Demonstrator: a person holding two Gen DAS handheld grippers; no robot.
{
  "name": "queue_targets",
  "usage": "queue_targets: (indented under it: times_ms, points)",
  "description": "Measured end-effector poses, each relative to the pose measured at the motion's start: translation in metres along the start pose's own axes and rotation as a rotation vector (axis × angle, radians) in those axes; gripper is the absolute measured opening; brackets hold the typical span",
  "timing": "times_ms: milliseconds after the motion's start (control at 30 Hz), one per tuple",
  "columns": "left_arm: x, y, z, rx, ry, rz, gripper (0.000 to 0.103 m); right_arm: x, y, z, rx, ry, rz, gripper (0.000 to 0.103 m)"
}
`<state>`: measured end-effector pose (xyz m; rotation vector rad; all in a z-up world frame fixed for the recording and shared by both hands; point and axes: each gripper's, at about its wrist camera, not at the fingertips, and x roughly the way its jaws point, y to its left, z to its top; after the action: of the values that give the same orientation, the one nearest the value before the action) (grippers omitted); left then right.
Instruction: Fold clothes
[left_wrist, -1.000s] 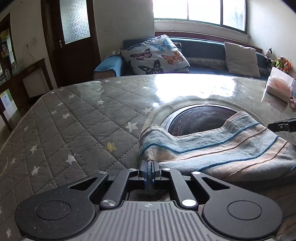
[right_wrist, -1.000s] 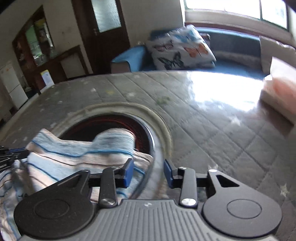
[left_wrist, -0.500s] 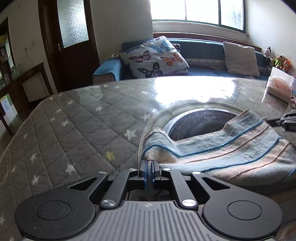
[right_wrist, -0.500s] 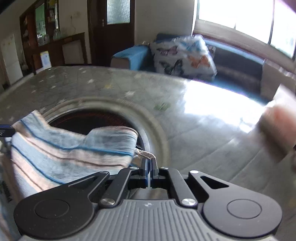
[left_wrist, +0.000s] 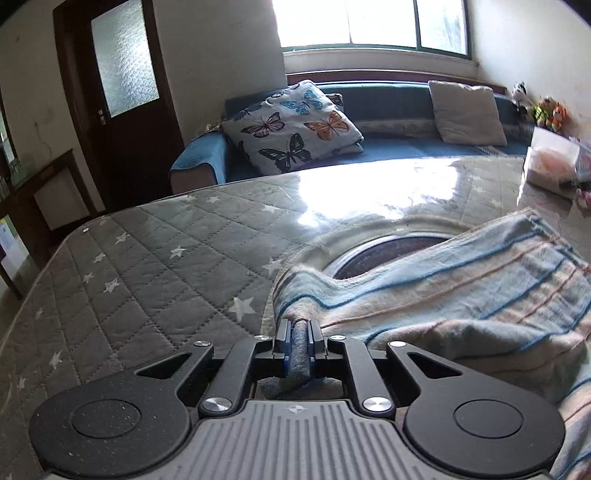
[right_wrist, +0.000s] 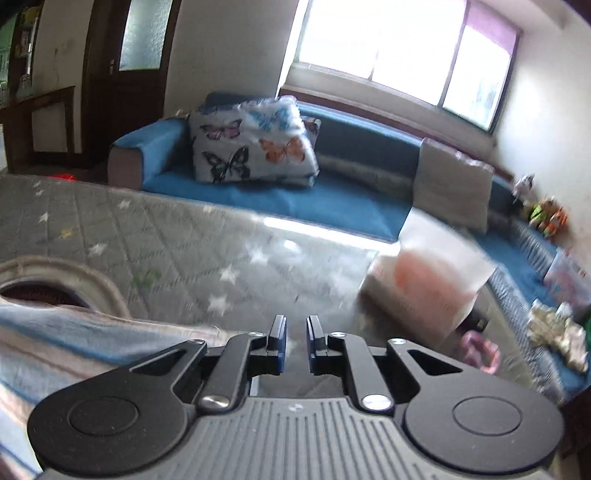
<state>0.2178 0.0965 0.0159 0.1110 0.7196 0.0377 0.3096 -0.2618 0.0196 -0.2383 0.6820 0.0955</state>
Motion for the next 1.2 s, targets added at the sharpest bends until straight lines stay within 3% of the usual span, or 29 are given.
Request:
queue_targets:
  times_ms: [100,233,533,833,1000,1067,1100,1200]
  points:
    - [0.002,0.014,0.007,-0.064,-0.003,0.005,0.014,0.003,0.005,-0.011,0.005,0.032,0.061,0.019]
    - [0.003,0.038,0.015,-0.179,-0.009,-0.004,0.013,0.008,0.017,-0.021,-0.010,0.061,0.131,0.021]
    - [0.049,0.058,0.022,-0.298,0.159,-0.057,0.012,0.021,0.040,-0.029,-0.030,0.090,0.185,0.030]
    - [0.031,-0.003,0.002,-0.082,0.094,-0.202,0.015,0.024,0.041,-0.031,-0.033,0.083,0.187,0.038]
    - [0.033,-0.010,-0.004,-0.039,0.085,-0.179,0.023,0.025,0.040,-0.031,-0.034,0.080,0.184,0.042]
    - [0.035,-0.010,-0.002,-0.035,0.080,-0.145,0.042,0.025,0.040,-0.031,-0.034,0.079,0.183,0.044]
    - [0.037,-0.008,-0.002,-0.034,0.079,-0.131,0.046,0.026,0.039,-0.031,-0.035,0.079,0.182,0.045]
    - [0.040,-0.007,-0.002,-0.027,0.085,-0.136,0.045,0.026,0.039,-0.031,-0.035,0.077,0.181,0.047]
